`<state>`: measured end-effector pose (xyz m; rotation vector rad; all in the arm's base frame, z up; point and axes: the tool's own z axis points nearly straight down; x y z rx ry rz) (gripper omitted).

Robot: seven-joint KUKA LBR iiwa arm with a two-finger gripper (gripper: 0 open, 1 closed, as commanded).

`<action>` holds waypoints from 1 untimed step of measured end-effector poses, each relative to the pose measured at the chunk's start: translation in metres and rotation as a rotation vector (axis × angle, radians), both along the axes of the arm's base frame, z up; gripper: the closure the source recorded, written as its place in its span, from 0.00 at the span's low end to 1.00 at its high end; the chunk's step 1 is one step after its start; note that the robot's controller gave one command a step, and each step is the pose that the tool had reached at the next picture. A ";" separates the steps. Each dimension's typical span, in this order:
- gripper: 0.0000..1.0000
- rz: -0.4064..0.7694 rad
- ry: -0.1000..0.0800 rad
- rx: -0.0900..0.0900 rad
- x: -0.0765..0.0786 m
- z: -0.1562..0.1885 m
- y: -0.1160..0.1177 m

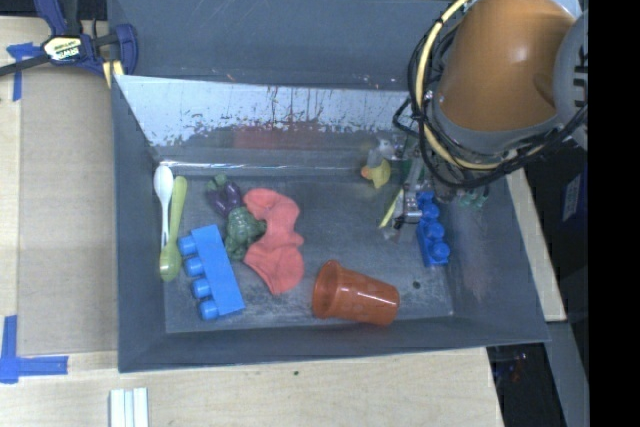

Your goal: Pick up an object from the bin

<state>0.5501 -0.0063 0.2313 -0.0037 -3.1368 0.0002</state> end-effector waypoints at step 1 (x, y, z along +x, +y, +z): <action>0.00 0.000 -0.008 0.000 0.001 0.005 0.000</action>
Offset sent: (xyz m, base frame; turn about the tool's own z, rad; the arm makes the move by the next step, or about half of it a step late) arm -0.0516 0.0343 -0.0679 0.0125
